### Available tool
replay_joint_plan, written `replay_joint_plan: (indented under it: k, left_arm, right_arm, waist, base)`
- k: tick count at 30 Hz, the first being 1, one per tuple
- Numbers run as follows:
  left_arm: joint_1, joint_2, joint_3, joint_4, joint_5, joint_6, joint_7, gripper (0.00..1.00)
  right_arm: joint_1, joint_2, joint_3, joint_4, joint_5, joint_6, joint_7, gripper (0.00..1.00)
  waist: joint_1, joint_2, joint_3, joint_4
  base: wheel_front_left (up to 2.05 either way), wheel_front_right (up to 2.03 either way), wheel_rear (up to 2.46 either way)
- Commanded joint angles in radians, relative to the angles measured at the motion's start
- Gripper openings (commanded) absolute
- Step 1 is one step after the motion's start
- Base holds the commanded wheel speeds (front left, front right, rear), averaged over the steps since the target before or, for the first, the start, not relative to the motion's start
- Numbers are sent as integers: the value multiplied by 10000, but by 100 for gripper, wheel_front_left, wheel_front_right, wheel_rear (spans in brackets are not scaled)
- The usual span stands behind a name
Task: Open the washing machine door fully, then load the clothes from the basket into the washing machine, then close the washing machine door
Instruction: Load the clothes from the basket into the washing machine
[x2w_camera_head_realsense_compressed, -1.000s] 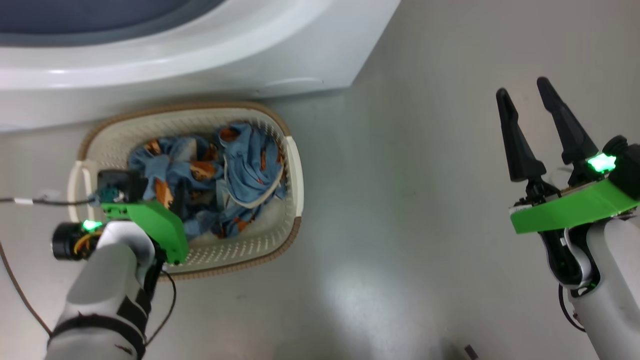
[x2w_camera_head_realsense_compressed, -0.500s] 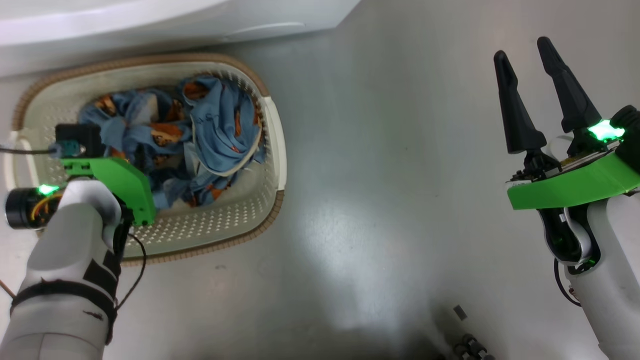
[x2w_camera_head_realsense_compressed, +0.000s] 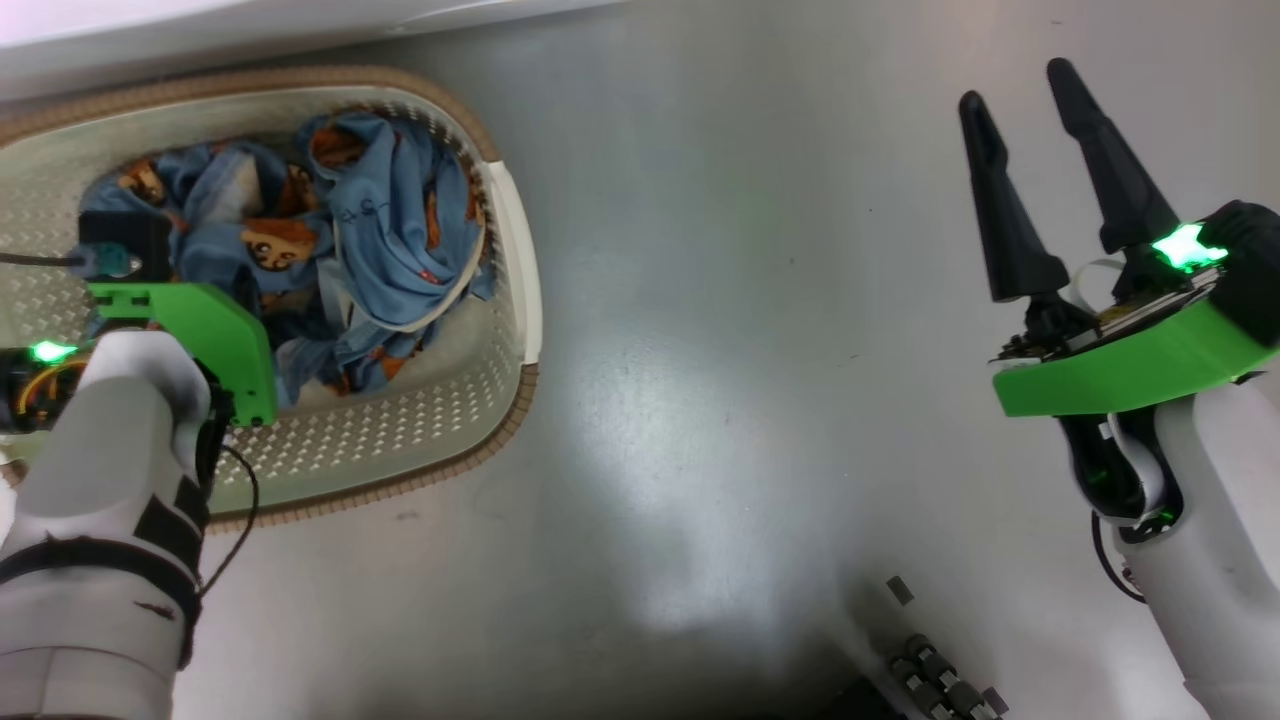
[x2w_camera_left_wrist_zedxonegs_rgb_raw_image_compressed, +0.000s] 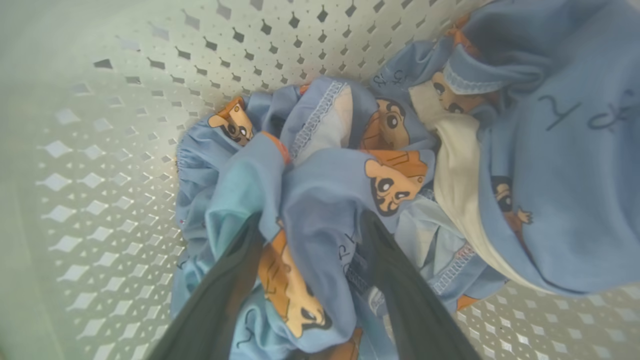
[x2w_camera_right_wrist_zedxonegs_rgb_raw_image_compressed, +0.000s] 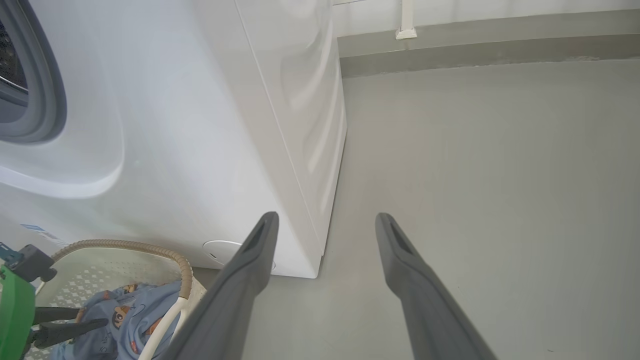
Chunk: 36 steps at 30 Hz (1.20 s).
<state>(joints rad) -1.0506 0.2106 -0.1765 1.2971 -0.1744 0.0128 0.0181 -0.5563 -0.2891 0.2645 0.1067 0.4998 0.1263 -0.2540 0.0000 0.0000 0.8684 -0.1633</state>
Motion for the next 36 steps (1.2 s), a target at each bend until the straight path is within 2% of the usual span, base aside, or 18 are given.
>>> replay_joint_plan:
  k: [1,4,5,7,8,12,19,25,36]
  left_arm:
    - [99,517,71,-66,86,131,35,100]
    - [147,644,-26,-65,129,192,246,100]
    - [155,667,-68,-65,148,200,358,82]
    - [137,702,-111,-65,147,206,409,18]
    - [146,718,-146,-65,155,187,461,0]
    - [139,787,-211,-64,120,113,508,0]
    - [392,575,-21,-64,-255,167,7,0]
    - [863,351,437,-64,-862,168,-893,0]
    - [1836,53,859,-64,-1552,-310,-2505,0]
  right_arm:
    - [226,7,236,-226,-17,44,-78,100]
    - [177,59,390,-208,-4,44,-78,100]
    - [165,62,428,-207,3,44,-78,100]
    - [146,63,488,-211,16,44,-78,100]
    - [138,65,516,-209,21,44,-78,100]
    - [98,49,566,-175,30,44,-78,100]
    - [154,41,510,-82,-10,44,-78,100]
    - [302,81,483,38,53,44,-78,100]
    - [890,13,404,423,144,44,-78,100]
  waist:
    - [0,0,38,-84]
    - [0,0,50,-201]
    - [0,0,57,-227]
    - [0,0,74,-271]
    - [0,0,73,-293]
    - [0,0,67,-330]
    - [0,0,-407,-182]
    - [0,0,-1166,-7]
    - [0,0,-2931,347]
  base:
    - [0,0,0]
    - [0,0,0]
    - [0,0,0]
    - [0,0,0]
    - [0,0,0]
    - [0,0,0]
    - [0,0,0]
    - [0,0,0]
    - [0,0,0]
